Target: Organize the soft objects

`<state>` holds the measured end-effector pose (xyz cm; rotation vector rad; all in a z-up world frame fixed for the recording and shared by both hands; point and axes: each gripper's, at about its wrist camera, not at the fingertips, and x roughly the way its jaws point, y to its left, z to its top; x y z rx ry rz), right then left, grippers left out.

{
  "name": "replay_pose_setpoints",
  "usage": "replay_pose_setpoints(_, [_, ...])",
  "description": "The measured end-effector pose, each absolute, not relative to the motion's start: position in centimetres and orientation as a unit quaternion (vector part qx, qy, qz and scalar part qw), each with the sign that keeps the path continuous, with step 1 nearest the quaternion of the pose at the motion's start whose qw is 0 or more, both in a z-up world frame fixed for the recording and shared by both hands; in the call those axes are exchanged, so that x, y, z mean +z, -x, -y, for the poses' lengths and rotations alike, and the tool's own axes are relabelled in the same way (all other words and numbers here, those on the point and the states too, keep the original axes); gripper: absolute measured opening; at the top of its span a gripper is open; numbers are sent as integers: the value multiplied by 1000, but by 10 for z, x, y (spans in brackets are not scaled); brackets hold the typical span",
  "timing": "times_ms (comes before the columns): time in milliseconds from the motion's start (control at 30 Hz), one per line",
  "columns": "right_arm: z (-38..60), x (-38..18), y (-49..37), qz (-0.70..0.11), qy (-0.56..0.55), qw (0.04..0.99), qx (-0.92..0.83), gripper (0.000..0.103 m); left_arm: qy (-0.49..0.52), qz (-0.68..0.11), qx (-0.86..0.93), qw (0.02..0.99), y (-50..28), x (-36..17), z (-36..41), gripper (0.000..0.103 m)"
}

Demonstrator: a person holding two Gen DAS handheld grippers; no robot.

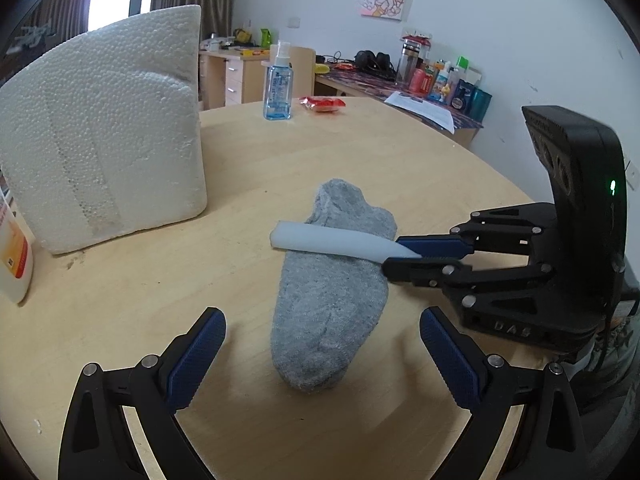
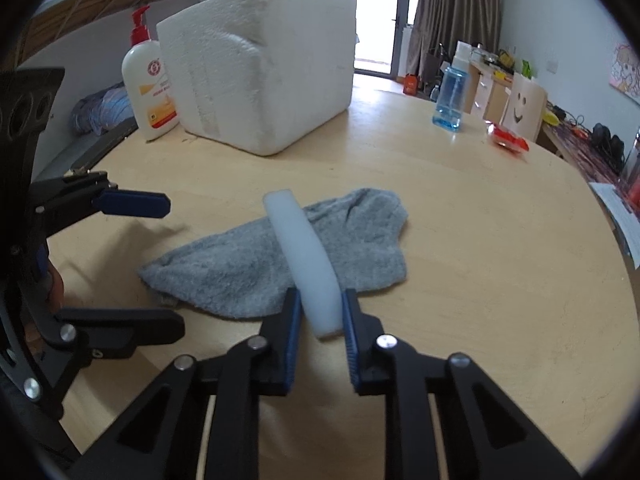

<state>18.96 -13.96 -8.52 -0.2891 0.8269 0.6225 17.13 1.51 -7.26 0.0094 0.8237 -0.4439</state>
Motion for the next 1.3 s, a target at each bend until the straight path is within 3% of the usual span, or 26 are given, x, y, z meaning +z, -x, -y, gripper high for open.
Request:
replay_pose_setpoints(533, [195, -58, -153, -377, 61, 880, 284, 20, -11, -403, -211, 890, -177, -76, -7, 98])
replay_pose_setpoints(900, [250, -79, -139, -393, 38, 893, 214, 21, -28, -416, -178, 891, -188, -80, 15, 82])
replay_pose_setpoints(1100, [247, -78, -132, -374, 63, 902, 207, 41, -44, -424, -168, 889, -194, -83, 23, 76])
replay_pose_setpoints(1167, [251, -76, -128, -361, 64, 910, 194, 58, -53, -423, -165, 890, -196, -84, 24, 76])
replay_pose_setpoints(1300, [256, -71, -124, -346, 52, 915, 200, 67, -56, -418, -156, 893, -199, -82, 22, 76])
